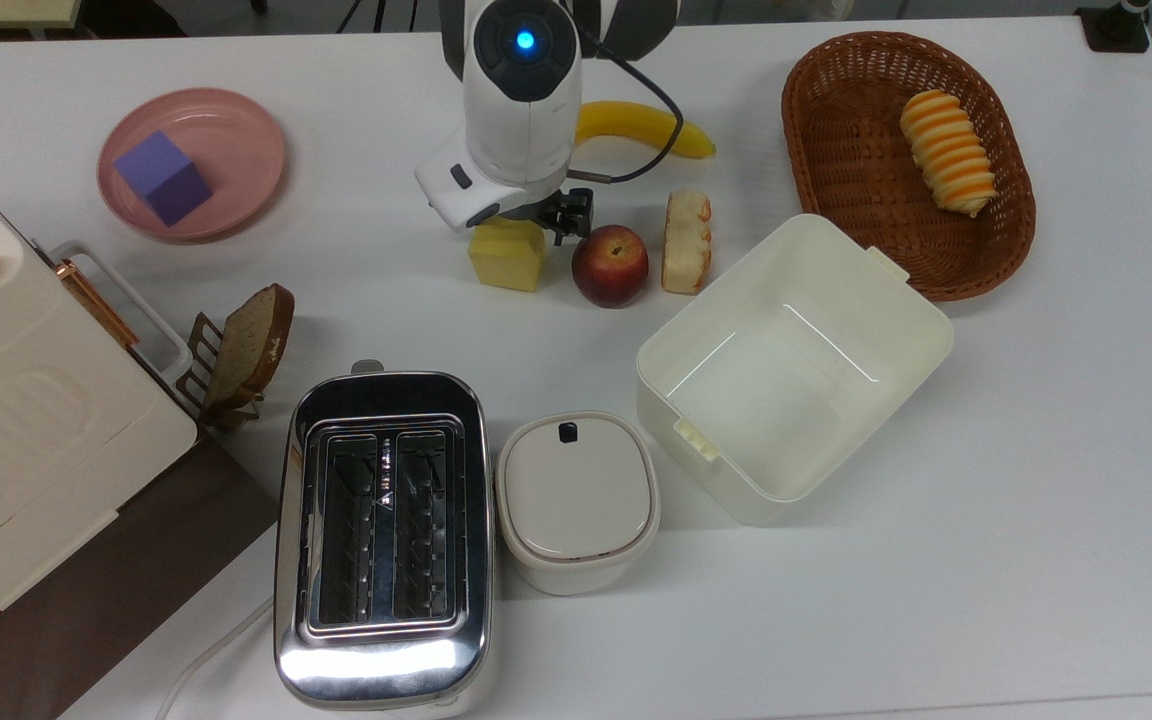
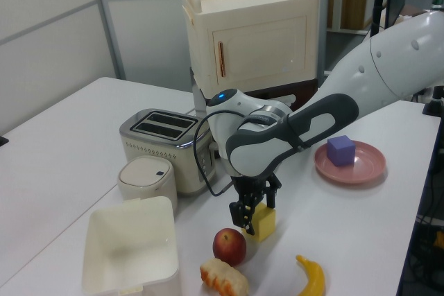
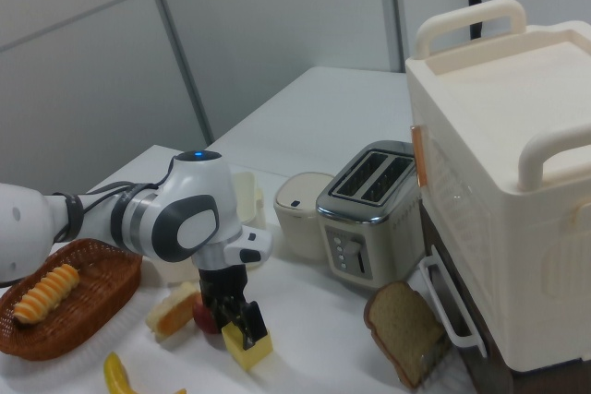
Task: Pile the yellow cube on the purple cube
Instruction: 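Lift the yellow cube off the table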
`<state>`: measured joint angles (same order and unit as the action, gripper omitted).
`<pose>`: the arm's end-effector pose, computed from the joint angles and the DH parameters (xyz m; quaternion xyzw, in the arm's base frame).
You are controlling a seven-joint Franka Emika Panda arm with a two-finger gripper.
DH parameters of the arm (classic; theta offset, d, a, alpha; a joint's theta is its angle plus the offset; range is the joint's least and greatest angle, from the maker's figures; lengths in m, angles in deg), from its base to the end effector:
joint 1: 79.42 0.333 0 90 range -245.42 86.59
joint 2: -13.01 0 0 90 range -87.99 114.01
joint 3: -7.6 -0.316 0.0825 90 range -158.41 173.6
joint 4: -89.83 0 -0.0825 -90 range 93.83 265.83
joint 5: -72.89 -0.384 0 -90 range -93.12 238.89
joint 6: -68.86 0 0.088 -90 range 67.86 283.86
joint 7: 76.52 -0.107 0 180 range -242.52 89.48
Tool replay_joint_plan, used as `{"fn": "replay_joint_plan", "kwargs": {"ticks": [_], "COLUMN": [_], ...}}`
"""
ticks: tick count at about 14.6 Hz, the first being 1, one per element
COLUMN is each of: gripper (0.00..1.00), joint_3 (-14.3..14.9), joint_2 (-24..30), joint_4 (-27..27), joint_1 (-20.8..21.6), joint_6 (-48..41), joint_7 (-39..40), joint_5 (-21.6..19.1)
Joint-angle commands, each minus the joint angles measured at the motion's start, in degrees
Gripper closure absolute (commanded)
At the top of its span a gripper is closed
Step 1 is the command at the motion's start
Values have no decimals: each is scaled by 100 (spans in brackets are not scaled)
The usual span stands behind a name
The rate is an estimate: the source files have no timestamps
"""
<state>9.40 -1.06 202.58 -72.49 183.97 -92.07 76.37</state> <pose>0.5762 0.0486 0.3329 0.9915 -0.0746 -0.0949 0.0477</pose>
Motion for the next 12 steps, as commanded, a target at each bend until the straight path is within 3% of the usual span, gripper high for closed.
{"fn": "replay_joint_plan", "kwargs": {"ticks": [1, 5, 10, 12], "gripper": [0, 3, 59, 66], "joint_3": [48, 48, 40, 48], "joint_2": [-113, -227, -254, -97], "joint_4": [45, 45, 36, 18], "joint_1": [-7, -148, -157, -235], "joint_6": [178, 178, 231, 135], "joint_7": [-123, -123, -80, -1], "joint_5": [240, 521, 636, 636]}}
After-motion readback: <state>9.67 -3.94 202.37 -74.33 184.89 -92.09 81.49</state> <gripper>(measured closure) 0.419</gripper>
